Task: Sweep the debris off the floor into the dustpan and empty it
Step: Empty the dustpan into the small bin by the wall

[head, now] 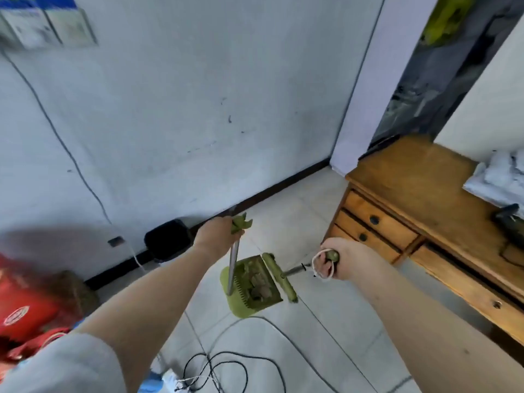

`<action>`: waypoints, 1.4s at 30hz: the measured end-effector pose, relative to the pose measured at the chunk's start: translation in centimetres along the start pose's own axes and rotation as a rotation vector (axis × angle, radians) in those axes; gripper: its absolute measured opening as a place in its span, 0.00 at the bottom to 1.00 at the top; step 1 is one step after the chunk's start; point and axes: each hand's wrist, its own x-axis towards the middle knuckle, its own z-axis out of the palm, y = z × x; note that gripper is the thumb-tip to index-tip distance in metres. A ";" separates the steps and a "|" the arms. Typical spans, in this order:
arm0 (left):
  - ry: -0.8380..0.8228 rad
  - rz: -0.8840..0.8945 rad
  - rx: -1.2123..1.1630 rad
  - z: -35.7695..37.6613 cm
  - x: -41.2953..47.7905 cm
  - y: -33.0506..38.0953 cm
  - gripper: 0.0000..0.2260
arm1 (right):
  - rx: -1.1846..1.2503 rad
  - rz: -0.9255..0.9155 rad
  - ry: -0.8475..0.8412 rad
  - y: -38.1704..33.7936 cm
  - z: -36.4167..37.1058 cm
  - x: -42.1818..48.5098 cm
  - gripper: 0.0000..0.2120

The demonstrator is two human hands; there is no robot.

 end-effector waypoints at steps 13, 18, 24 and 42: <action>0.317 -0.270 0.100 -8.8 0.2 -13.2 0.14 | -0.279 0.019 -0.183 -9.6 15.0 4.6 0.14; 0.358 -0.394 0.071 -11.5 0.9 -16.1 0.14 | -0.355 0.015 -0.211 -12.5 18.4 5.6 0.13; 0.415 -0.502 0.115 -13.1 3.8 -18.3 0.14 | -0.436 0.065 -0.244 -17.4 20.5 8.2 0.13; 0.374 -0.617 0.361 -10.3 15.3 -14.8 0.11 | -0.744 0.065 -0.167 -30.8 17.8 16.8 0.14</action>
